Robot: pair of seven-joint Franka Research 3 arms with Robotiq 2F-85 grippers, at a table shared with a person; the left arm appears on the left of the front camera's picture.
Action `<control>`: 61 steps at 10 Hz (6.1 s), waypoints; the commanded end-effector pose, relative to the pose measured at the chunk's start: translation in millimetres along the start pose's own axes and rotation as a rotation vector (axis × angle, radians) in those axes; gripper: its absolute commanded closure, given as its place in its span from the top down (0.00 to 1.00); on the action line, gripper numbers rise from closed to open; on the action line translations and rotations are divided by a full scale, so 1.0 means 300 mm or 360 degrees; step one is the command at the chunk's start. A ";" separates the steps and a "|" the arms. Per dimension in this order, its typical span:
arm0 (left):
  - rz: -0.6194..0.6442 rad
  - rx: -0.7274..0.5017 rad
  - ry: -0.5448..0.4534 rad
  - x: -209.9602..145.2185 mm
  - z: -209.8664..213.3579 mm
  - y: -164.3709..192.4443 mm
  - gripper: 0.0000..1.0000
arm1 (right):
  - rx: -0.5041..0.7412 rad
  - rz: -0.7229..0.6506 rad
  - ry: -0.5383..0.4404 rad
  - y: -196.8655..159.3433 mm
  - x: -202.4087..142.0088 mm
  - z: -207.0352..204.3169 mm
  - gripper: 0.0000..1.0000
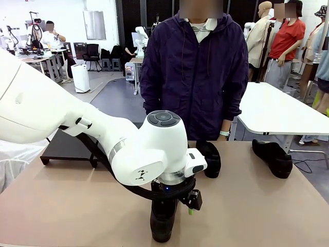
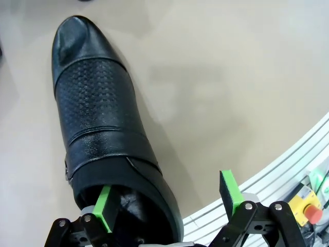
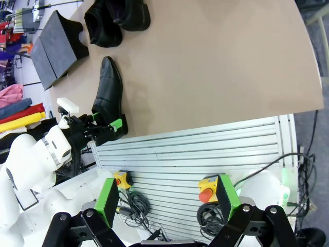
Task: Organize the shoes by placing them on the stand.
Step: Place the Shoe from the middle of the table onto the Shoes Stand.
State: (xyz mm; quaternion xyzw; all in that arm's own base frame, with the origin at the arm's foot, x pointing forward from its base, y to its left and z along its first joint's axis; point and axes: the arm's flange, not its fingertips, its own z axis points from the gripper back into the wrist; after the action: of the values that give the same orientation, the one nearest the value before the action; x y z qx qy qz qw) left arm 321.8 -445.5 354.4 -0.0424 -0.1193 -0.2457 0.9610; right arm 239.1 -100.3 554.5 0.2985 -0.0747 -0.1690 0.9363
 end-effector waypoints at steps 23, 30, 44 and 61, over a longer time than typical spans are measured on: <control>0.0659 0.0515 -0.0210 -0.171 0.745 0.394 0.00 | 0.0039 0.0021 0.0002 0.005 -0.001 0.005 1.00; 0.0649 0.0513 -0.0197 -0.202 0.755 0.417 0.00 | 0.0039 0.0021 0.0002 0.005 -0.001 0.005 1.00; 0.0416 0.0604 -0.0427 0.332 0.277 0.963 0.00 | 0.0039 0.0021 0.0002 0.005 -0.001 0.005 1.00; 0.0422 0.0579 -0.0598 0.335 0.262 1.032 1.00 | 0.0039 0.0021 0.0002 0.005 -0.001 0.005 1.00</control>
State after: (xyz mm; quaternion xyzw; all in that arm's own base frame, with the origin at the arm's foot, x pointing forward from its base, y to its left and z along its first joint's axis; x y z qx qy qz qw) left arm 551.3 -216.1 439.8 0.0884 -0.3220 -0.0888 0.9384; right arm 238.7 -100.2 554.9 0.2980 -0.0751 -0.1692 0.9364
